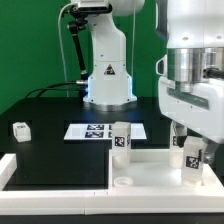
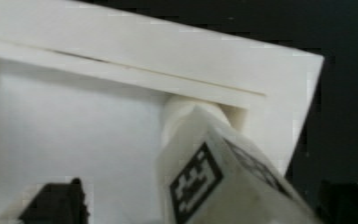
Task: Assemble square table
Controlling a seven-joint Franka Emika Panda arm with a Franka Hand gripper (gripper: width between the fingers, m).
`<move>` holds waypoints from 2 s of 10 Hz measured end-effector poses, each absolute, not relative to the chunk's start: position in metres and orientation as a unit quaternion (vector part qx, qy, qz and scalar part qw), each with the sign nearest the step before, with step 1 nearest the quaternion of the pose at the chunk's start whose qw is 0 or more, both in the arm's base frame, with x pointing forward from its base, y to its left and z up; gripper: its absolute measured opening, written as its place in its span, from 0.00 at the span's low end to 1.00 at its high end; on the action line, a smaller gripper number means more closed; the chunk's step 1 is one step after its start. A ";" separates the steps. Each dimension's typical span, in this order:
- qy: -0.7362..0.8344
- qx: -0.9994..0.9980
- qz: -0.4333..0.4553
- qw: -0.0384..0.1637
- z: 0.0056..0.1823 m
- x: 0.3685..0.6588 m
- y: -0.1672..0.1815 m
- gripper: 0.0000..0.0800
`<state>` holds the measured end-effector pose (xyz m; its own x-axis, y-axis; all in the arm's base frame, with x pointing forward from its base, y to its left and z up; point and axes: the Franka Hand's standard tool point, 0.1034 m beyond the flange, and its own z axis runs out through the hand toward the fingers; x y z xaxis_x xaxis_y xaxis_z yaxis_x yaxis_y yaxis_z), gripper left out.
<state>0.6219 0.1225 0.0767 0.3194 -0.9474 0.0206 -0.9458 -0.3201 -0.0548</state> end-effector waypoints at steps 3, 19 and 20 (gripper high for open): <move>0.405 -0.914 -0.027 -0.023 0.083 0.635 0.143 0.81; 0.280 -0.957 -0.070 -0.001 0.080 0.645 0.113 0.37; 0.293 -0.954 -0.070 -0.001 0.079 0.645 0.113 0.37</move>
Offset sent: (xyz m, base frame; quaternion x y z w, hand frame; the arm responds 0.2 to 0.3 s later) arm 0.0003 -0.0070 0.0122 0.0178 0.0021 -0.2590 0.9657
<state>0.6449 0.1126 0.0790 0.8185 -0.5585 0.1344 -0.5588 -0.8284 -0.0390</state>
